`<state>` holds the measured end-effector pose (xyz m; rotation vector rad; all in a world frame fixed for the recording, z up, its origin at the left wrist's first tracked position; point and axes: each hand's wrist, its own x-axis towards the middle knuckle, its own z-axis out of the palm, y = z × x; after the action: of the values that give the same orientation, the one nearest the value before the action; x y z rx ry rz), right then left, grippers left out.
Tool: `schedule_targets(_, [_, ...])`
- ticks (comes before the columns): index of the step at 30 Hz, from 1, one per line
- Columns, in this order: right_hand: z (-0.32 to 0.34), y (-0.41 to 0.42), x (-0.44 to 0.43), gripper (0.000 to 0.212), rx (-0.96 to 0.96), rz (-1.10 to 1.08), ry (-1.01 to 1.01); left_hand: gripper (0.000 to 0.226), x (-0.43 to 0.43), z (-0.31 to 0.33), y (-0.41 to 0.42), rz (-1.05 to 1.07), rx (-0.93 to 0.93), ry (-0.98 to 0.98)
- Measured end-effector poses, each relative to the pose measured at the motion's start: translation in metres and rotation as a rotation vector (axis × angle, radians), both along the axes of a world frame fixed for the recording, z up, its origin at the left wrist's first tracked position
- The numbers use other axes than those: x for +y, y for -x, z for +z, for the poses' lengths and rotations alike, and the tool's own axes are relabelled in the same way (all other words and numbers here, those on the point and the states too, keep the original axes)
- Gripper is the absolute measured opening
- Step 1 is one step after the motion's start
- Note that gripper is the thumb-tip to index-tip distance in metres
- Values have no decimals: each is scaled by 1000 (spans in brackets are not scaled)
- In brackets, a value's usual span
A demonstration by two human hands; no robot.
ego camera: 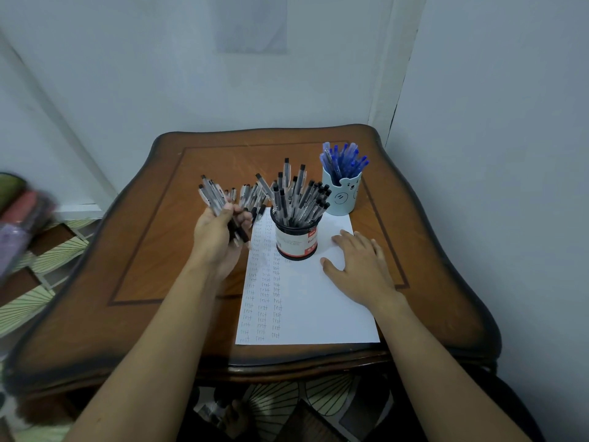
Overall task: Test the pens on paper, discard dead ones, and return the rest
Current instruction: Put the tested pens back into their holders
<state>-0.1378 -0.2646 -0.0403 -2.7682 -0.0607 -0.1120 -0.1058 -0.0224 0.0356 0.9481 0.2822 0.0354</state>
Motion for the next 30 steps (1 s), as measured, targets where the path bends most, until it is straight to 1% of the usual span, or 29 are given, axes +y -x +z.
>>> schedule_targets(2, [-1, 0, 0, 58, -10, -2, -2, 11, -11, 8, -5, 118, -45, 76])
schedule_targets(4, [-1, 0, 0, 58, -17, -3, -2, 12, -23, 16, -13, 207, -88, 47])
schedule_targets(7, [-2, 0, 0, 58, -19, -5, 9, 16, -42, 23, -19, 198, -106, -142])
schedule_targets(10, [-2, 0, 0, 58, -19, -5, 9, 12, -61, 20, -20, 153, -104, -358])
schedule_targets(11, [-2, 0, 0, 58, -19, -4, 9, 17, -66, 18, -18, 142, -113, -415])
schedule_targets(13, [-1, 1, 0, 57, -21, -4, 7, 37, -72, 14, -15, 126, -164, -503])
schedule_targets(15, [-1, 1, 0, 57, -23, -4, 3, 44, -73, 7, -15, 107, -208, -554])
schedule_targets(16, [-1, 1, 0, 57, -23, -3, 0, 41, -72, 2, -15, 94, -225, -577])
schedule_targets(18, [-2, 0, 0, 57, -20, 1, -2, 26, -68, -5, -16, 61, -255, -647])
schedule_targets(20, [-2, 0, 0, 57, -23, -1, -9, 11, -64, -12, -18, 9, -262, -836])
schedule_targets(21, [-2, 0, 0, 56, -25, -1, -13, 10, -61, -15, -19, -18, -247, -935])
schedule_targets(22, [-1, 1, 0, 56, -27, -2, -16, 17, -58, -15, -19, -41, -239, -1008])
schedule_targets(23, [-1, 1, 0, 56, -27, -2, -16, 21, -57, -13, -18, -51, -247, -1040])
schedule_targets(24, [-1, 1, 0, 56, -27, -2, -12, 20, -54, -10, -18, -47, -266, -1044])
schedule_targets(26, [-1, 1, 0, 57, -24, -4, -1, 8, -50, -3, -16, -32, -323, -1028])
schedule_targets(27, [-1, 1, 0, 57, -21, -5, 1, 9, -47, -2, -17, -30, -339, -1024])
schedule_targets(30, [-1, 1, 1, 58, -18, -5, 2, 10, -38, -2, -19, -93, -320, -1071])
